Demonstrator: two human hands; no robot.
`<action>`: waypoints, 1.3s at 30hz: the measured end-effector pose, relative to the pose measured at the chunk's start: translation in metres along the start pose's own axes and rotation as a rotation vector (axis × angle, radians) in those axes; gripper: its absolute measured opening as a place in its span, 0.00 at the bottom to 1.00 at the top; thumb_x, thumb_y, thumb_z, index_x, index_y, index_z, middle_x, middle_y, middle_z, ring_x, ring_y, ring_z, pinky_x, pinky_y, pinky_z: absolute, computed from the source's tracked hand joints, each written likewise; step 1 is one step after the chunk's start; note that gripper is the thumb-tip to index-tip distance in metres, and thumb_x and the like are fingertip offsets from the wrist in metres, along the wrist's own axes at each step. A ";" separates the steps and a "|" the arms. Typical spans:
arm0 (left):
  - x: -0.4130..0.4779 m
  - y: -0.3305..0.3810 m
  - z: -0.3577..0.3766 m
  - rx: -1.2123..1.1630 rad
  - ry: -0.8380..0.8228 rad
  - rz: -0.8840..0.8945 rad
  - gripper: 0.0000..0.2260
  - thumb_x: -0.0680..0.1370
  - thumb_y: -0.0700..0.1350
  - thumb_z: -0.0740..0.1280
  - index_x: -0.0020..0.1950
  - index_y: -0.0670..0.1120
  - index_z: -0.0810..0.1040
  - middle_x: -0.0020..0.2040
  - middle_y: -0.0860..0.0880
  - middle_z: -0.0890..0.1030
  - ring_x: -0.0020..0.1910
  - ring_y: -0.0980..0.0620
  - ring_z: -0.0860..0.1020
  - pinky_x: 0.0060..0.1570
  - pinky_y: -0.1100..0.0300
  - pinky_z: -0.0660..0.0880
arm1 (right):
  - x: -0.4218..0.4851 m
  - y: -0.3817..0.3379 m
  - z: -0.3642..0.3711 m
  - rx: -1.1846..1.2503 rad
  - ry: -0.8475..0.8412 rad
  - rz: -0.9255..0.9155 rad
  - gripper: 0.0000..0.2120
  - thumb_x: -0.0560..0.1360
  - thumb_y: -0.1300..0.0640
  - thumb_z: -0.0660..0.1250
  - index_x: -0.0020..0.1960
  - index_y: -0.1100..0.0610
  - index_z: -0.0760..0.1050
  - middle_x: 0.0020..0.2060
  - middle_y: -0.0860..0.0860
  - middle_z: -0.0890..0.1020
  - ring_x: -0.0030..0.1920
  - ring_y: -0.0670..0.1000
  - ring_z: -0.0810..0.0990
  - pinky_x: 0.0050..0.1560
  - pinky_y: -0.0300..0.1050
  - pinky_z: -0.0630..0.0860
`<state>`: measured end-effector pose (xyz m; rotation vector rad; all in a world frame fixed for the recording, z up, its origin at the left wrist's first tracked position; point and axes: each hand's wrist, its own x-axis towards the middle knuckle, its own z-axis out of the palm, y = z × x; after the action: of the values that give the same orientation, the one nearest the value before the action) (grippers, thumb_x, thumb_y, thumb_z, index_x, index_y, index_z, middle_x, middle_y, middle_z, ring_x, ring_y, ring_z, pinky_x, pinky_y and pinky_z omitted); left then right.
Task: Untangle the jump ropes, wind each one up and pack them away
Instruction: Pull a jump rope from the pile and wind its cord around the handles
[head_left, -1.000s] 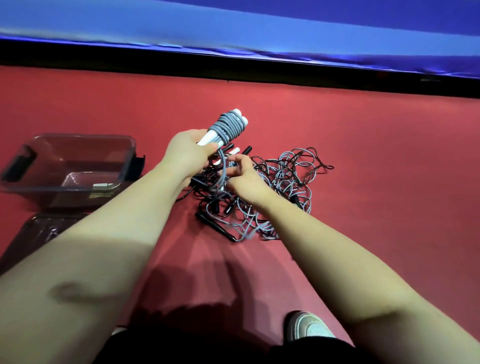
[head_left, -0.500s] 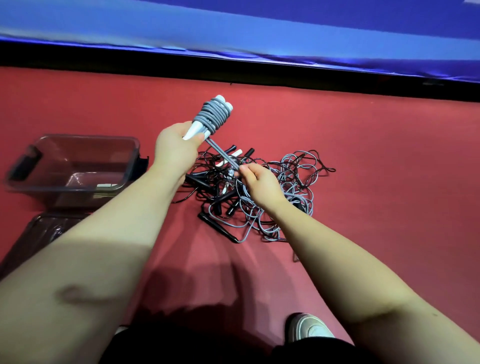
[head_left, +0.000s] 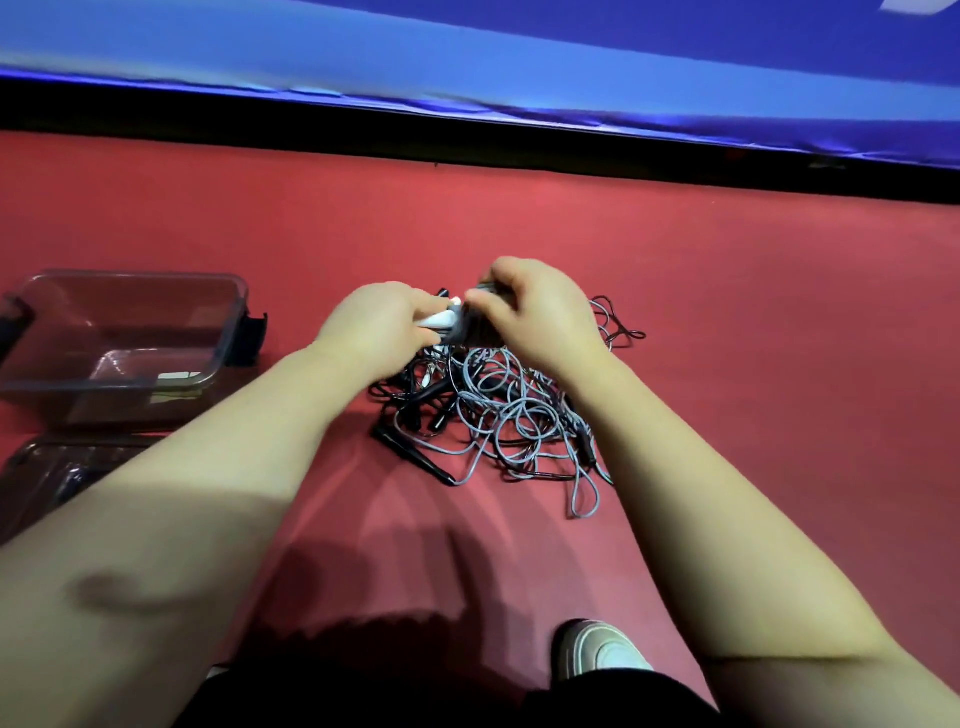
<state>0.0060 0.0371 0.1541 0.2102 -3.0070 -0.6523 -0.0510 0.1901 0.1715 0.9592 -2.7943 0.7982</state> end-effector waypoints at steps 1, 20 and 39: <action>0.001 0.002 -0.002 0.023 -0.030 0.027 0.19 0.77 0.45 0.67 0.68 0.53 0.73 0.62 0.46 0.78 0.63 0.44 0.73 0.57 0.58 0.67 | 0.001 0.006 -0.001 -0.001 0.020 -0.014 0.10 0.76 0.49 0.64 0.42 0.55 0.74 0.39 0.49 0.73 0.46 0.54 0.74 0.38 0.44 0.60; 0.002 0.050 -0.006 -1.207 0.283 -0.150 0.07 0.75 0.41 0.69 0.51 0.48 0.75 0.48 0.51 0.81 0.44 0.56 0.78 0.50 0.60 0.74 | 0.010 -0.003 0.013 0.885 0.412 0.428 0.16 0.79 0.50 0.61 0.34 0.52 0.70 0.30 0.47 0.75 0.32 0.47 0.71 0.38 0.44 0.69; 0.002 0.045 -0.010 -1.551 0.385 -0.274 0.13 0.84 0.43 0.54 0.64 0.40 0.72 0.42 0.45 0.78 0.30 0.53 0.75 0.31 0.60 0.76 | 0.014 -0.024 0.014 0.880 0.373 0.158 0.16 0.80 0.53 0.60 0.33 0.49 0.68 0.24 0.47 0.67 0.27 0.47 0.65 0.32 0.42 0.63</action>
<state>-0.0009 0.0733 0.1825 0.5087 -1.4241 -2.2622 -0.0469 0.1592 0.1735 0.5433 -2.1767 2.0613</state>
